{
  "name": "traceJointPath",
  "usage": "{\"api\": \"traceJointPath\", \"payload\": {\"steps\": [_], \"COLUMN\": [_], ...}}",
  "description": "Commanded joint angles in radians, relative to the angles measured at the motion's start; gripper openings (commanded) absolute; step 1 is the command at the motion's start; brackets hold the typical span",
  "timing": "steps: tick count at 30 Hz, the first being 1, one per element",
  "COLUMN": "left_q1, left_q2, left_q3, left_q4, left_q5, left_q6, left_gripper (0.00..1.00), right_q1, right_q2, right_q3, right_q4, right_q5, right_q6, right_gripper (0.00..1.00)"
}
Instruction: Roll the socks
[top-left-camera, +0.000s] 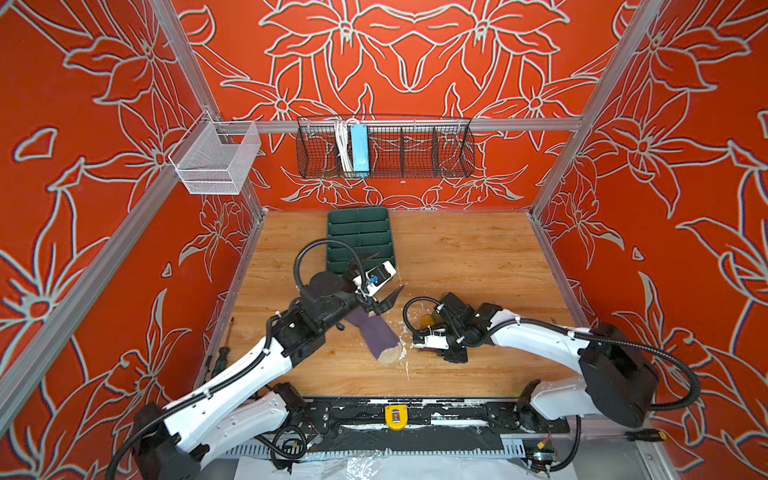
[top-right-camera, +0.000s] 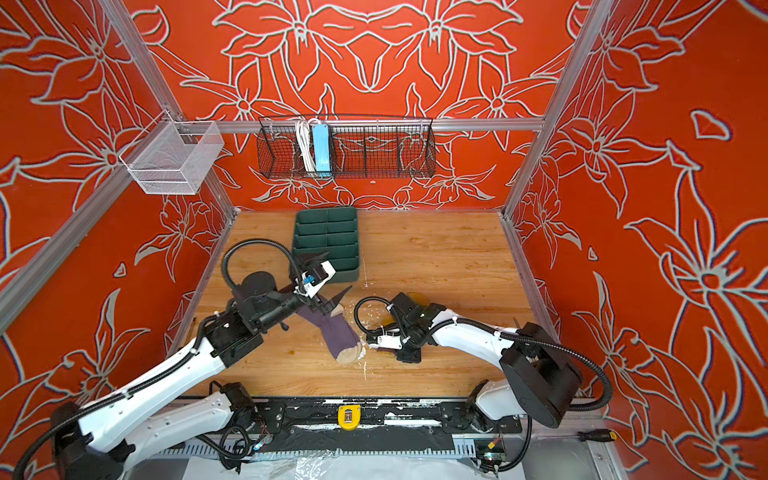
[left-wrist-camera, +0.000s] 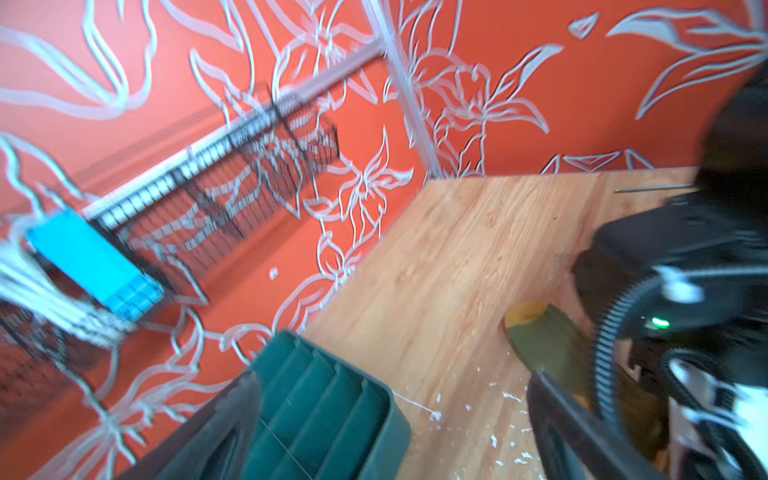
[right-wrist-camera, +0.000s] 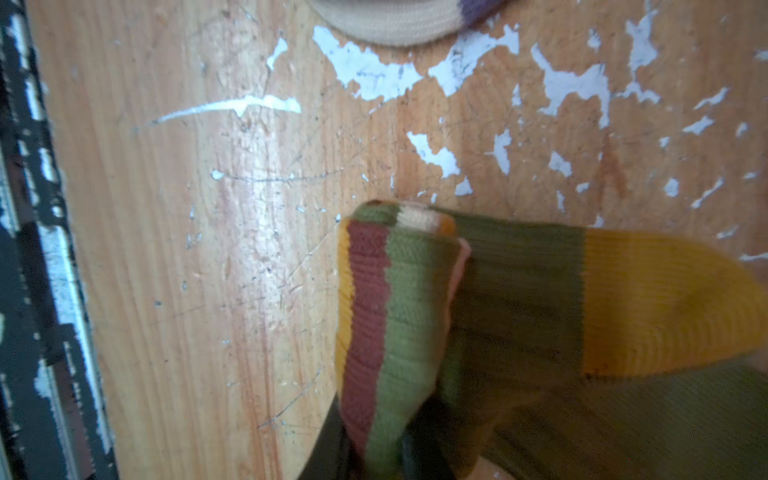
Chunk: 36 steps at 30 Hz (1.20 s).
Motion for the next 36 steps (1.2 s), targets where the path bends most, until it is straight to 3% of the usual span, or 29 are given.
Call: {"api": "traceJointPath", "payload": {"steps": [1,4,6,11,20,24,30,36], "left_q1": [0.0,-0.031,-0.093,-0.272,-0.492,-0.511,-0.511,-0.511], "left_q2": [-0.035,-0.032,-0.011,0.099,0.376,0.507,0.717,0.88], "left_q3": [0.01,0.047,0.053,-0.051,-0.101,-0.113,-0.078,-0.059], "left_q4": [-0.101,-0.162,-0.227,-0.295,-0.158,-0.021,0.18,0.329], "left_q5": [0.113,0.172,0.168,0.018,-0.149,-0.227,-0.456,-0.548], "left_q6": [0.131,0.169,0.257,0.483,0.481,0.449,0.419,0.428], "left_gripper": [0.99,0.96,0.96,0.97,0.89,0.82,0.64,0.57], "right_q1": [-0.019,-0.049,-0.063,-0.116,-0.13,-0.13,-0.13,-0.129], "right_q2": [0.031,0.034,0.032,0.028,0.086,0.077,0.068,0.095], "right_q3": [0.008,-0.003,-0.008,-0.018,0.013,0.008,0.005,0.028], "right_q4": [-0.046,-0.034,-0.029,0.019,0.011,0.002,-0.014,-0.046], "right_q5": [-0.111,-0.146,-0.148,-0.133,-0.179,-0.193,-0.22,-0.259], "right_q6": [0.008,0.014,0.008,0.013,0.034,0.051,0.059,0.059], "right_gripper": [0.0,0.0,0.0,0.0,0.0,0.0,0.0,0.0]}}
